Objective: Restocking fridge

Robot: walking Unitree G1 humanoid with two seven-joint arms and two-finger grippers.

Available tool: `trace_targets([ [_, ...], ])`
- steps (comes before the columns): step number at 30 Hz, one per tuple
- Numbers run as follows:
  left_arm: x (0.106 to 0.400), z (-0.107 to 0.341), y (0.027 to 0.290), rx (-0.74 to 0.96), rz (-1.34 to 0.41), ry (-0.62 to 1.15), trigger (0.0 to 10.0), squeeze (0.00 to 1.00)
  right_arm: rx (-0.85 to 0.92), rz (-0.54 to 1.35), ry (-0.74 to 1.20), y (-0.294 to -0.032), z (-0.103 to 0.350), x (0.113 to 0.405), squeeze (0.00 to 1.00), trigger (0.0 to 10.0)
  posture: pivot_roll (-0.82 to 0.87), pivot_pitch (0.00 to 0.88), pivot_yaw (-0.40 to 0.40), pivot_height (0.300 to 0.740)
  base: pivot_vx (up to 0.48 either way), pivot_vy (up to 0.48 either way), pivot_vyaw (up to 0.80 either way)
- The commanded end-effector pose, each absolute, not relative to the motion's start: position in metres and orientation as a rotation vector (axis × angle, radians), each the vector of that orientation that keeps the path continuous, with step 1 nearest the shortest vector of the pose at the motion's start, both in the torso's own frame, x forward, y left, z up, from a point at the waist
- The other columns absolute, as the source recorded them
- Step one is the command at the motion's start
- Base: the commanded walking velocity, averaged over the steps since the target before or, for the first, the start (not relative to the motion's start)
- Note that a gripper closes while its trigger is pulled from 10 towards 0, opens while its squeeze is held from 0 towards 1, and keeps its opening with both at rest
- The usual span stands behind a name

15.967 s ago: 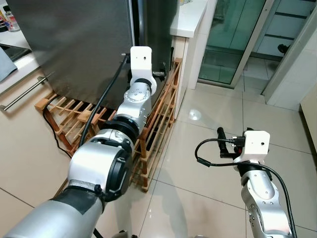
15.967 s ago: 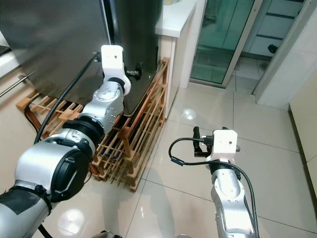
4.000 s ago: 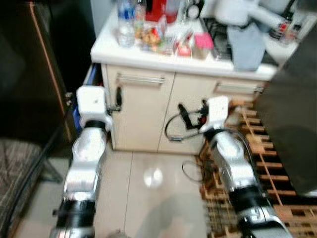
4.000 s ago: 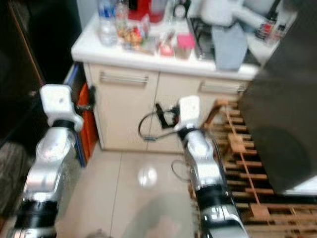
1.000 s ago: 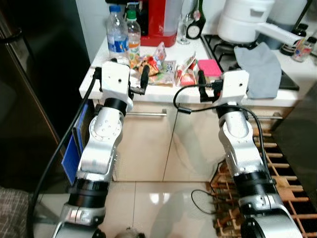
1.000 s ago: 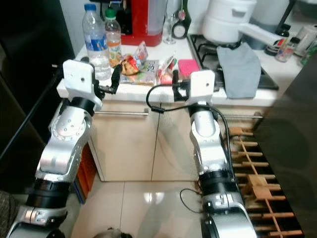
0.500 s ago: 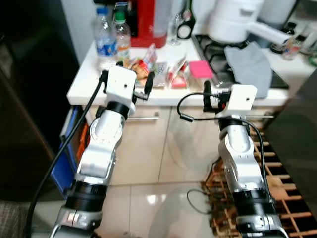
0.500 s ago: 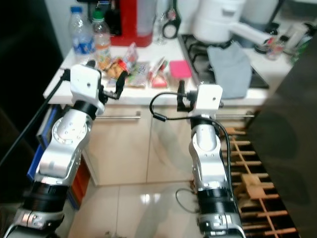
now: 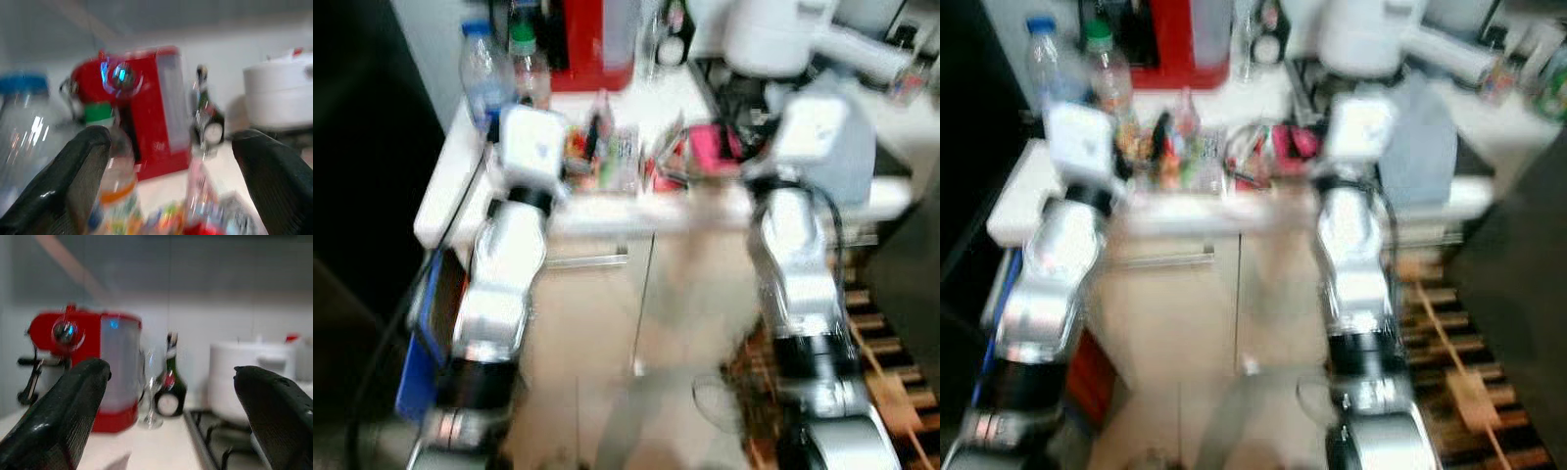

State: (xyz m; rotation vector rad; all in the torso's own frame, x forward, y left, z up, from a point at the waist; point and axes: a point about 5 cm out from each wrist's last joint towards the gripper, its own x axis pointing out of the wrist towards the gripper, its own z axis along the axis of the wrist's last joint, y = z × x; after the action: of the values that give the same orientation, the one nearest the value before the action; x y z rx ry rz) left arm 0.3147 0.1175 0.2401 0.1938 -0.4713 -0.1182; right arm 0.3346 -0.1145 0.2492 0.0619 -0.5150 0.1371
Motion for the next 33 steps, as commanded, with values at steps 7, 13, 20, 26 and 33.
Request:
trace_targets([
  [7, 0.31, 0.247, 0.109, 0.197, -0.135, -0.52, 10.0, 0.0, 0.124, 0.097, -0.45, -0.127, 0.245, 0.33, 0.0, 10.0, 0.02, 0.0, -0.019, 0.74, 0.0, 0.0, 0.0],
  [13, 0.311, 0.244, 0.105, 0.185, -0.158, -0.509, 10.0, 0.0, 0.133, 0.06, -0.296, -0.137, 0.216, 0.333, 0.0, 10.0, 0.01, 0.0, -0.014, 0.74, 0.0, 0.0, 0.0],
  [20, 0.313, 0.241, 0.101, 0.198, -0.177, -0.496, 10.0, 0.0, 0.084, -0.044, -0.188, -0.161, 0.196, 0.345, 0.0, 10.0, 0.02, 0.0, -0.02, 0.74, 0.0, 0.0, 0.0],
  [26, 0.314, 0.233, 0.104, 0.184, -0.16, -0.448, 10.0, 0.0, 0.009, -0.02, -0.158, -0.158, 0.189, 0.342, 0.0, 10.0, 0.02, 0.0, -0.024, 0.74, 0.0, 0.0, 0.0],
  [33, 0.315, 0.233, 0.104, 0.171, -0.163, -0.44, 10.0, 0.0, 0.019, -0.015, -0.116, -0.155, 0.179, 0.346, 0.0, 10.0, 0.02, 0.0, -0.019, 0.74, 0.144, -0.084, 0.0],
])
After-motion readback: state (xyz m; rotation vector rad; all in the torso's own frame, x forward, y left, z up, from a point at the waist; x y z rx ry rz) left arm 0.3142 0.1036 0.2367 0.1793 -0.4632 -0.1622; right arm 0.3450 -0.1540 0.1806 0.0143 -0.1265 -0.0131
